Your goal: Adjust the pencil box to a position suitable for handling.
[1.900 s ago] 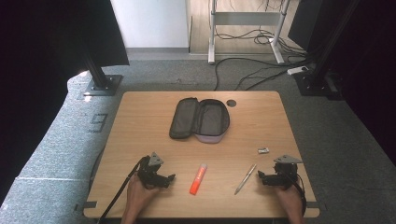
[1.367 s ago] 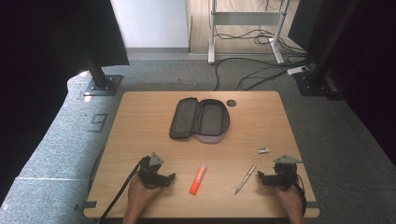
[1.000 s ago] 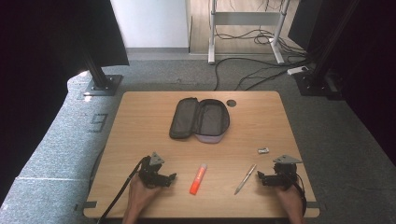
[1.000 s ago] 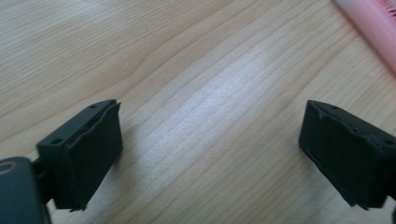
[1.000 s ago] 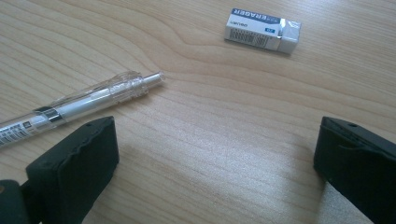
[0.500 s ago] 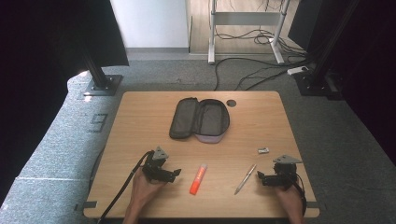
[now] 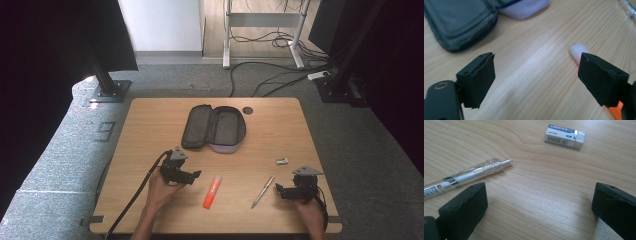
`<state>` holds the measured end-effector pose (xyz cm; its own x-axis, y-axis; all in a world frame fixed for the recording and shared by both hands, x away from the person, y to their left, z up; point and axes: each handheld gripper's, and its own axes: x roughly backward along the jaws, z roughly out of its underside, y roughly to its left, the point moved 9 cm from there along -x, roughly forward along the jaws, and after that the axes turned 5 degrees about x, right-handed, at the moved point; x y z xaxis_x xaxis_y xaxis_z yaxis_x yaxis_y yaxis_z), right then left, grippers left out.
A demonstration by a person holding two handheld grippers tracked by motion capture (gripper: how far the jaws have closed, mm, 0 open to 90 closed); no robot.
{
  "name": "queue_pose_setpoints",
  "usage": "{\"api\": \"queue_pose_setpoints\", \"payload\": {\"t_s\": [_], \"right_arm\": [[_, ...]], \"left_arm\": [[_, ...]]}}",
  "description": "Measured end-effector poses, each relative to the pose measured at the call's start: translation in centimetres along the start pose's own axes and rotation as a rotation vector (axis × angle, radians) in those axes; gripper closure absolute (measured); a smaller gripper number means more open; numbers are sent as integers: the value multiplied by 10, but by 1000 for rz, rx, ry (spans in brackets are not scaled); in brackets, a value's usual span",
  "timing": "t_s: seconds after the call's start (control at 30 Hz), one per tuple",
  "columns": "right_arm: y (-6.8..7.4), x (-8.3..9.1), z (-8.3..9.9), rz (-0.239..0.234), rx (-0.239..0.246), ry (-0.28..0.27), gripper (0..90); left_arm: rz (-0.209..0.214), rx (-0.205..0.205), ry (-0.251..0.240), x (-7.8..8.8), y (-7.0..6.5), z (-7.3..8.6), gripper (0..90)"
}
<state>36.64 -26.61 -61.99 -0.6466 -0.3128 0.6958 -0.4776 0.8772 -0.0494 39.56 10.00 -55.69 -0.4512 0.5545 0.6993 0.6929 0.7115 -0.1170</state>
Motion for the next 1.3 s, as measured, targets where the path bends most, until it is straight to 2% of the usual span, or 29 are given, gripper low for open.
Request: {"api": "queue_pose_setpoints", "payload": {"t_s": [0.2, 0.33, 0.37, 0.47, 0.63, 0.83, 1.07, 1.1, 1.23, 1.3], "right_arm": [[0, 0, 0, 0, 0, 0, 0], [0, 0, 0, 0, -1, -1, 0], [0, 0, 0, 0, 0, 0, 0], [0, 0, 0, 0, 0, 0, 0], [0, 0, 0, 0, 0, 0, 0], [0, 0, 0, 0, -1, 0, 0], [0, 0, 0, 0, 1, 0, 0], [0, 0, 0, 0, 1, -1, 0], [0, 0, 0, 0, 1, -1, 0], [0, 0, 0, 0, 0, 0, 0]], "left_arm": [[3, -26, 7, -6, -1, -15, 165], [1, -62, 7, -12, -5, -28, 190], [20, -67, 6, -15, -8, -35, 206], [35, -65, -7, -18, -10, -41, 226], [64, -69, -3, -29, -13, -57, 263], [79, -81, -17, -37, -16, -74, 313], [96, -91, -9, -48, -18, -85, 345], [86, -98, 1, -52, -18, -87, 354], [109, -82, 0, -59, -20, -93, 369], [104, -86, 8, -62, -19, -95, 380]]}}
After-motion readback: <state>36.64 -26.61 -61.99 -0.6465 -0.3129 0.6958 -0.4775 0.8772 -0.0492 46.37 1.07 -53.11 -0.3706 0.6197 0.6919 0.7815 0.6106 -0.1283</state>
